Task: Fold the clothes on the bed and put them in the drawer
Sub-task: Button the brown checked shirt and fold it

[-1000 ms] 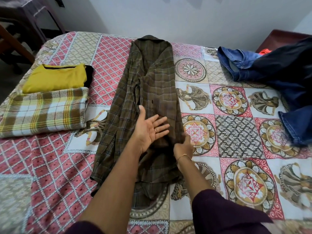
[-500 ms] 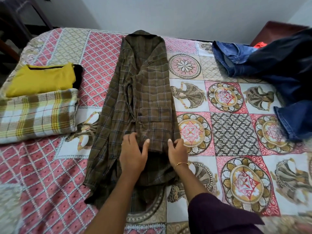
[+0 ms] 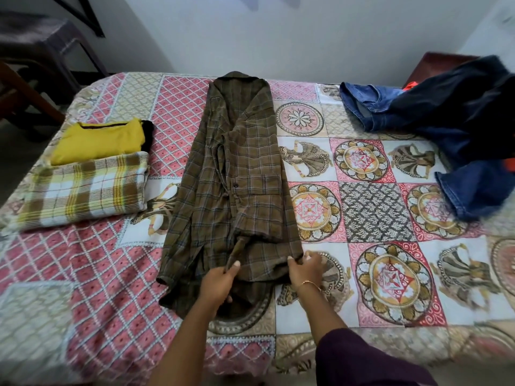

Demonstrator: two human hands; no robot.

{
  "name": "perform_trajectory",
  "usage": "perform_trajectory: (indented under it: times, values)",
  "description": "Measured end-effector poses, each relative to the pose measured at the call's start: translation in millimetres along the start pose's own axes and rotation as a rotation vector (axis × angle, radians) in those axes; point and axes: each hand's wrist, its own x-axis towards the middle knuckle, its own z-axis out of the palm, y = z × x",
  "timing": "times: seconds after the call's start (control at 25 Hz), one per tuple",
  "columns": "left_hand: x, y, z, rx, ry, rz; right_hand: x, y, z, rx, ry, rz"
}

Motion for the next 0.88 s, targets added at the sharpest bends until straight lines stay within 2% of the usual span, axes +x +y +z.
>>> perform_trajectory:
  times: [0.08, 0.12, 0.24, 0.32, 0.36, 0.44, 0.48, 0.64, 0.68, 0.8, 0.88]
  values:
    - [-11, -16, 1, 0.048, 0.294, 0.222, -3, 2, -1, 0.412, -0.149, 0.147]
    - [-16, -25, 0, 0.112, 0.339, 0.343, -9, 5, -2, 0.511, -0.245, 0.185]
    - [-25, -50, 5, 0.564, 0.209, 0.574, -20, 14, 2, 0.652, -0.408, 0.194]
    - [-18, -60, 10, 0.855, 0.323, 0.768, -19, 7, 3, 0.731, -0.451, 0.186]
    - [-15, -56, 13, 0.962, 0.365, 0.8, -17, 1, 3, 0.75, -0.445, 0.197]
    - [-11, -43, 14, 1.036, 0.277, 0.681, -16, -6, 2, 0.759, -0.384, 0.237]
    - [-10, -41, 15, 0.998, 0.283, 0.704, -17, -4, 3, 0.727, -0.321, 0.233]
    - [-9, -55, 10, 0.794, 0.564, 1.146, -22, 18, -9, 0.426, 0.147, 0.157]
    - [-10, -59, 7, 0.777, 0.595, 1.232, -24, 20, -16, 0.332, 0.224, 0.133]
    - [-11, -76, 5, 0.988, 0.449, 1.306, -31, 19, -28, 0.024, 0.306, 0.089]
    - [-12, -80, 0, 0.998, 0.393, 1.303, -37, 15, -21, -0.054, 0.309, 0.111]
